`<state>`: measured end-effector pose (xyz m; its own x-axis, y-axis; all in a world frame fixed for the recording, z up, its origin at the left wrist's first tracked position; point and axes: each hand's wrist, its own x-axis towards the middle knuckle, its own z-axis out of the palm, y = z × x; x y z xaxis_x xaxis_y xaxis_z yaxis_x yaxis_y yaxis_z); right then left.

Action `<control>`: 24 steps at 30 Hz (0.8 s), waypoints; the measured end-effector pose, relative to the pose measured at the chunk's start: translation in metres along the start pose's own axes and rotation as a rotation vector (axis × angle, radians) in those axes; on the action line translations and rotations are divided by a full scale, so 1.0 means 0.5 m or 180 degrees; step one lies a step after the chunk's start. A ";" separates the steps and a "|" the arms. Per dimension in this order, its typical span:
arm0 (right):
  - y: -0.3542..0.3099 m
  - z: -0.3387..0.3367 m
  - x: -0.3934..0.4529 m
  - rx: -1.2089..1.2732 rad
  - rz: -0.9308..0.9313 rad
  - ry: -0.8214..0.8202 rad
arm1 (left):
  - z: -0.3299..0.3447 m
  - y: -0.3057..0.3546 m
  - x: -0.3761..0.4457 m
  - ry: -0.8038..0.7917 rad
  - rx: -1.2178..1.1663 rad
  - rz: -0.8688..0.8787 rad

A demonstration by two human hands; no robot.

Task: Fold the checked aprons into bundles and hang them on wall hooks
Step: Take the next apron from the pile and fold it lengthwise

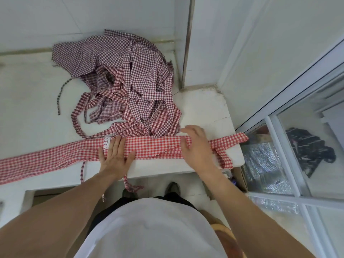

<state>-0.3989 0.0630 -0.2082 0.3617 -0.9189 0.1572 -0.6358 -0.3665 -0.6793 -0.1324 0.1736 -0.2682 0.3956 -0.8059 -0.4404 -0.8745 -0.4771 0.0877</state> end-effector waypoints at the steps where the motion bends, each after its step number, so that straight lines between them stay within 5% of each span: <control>1: -0.021 0.047 -0.004 -0.0083 -0.0247 -0.0514 | -0.001 0.000 0.000 -0.0002 0.0003 0.0004; 3: -0.016 0.117 -0.019 -0.0586 -0.0558 -0.1318 | -0.001 0.000 0.001 -0.0055 0.0017 0.0005; 5: 0.016 0.138 -0.029 -0.1119 -0.0665 -0.1566 | -0.002 0.000 0.002 -0.0103 0.0010 0.0014; 19: 0.187 -0.040 -0.020 -0.2065 0.0129 -0.1451 | -0.002 0.001 -0.003 -0.0103 -0.0109 0.0100; 24: 0.191 -0.059 -0.018 -0.2106 0.0218 -0.1545 | -0.023 -0.012 -0.015 0.0121 -0.0663 0.0551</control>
<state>-0.4831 0.0321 -0.2536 0.4656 -0.8327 -0.2998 -0.8827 -0.4614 -0.0895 -0.1267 0.1785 -0.2553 0.2589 -0.8925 -0.3692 -0.8549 -0.3896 0.3425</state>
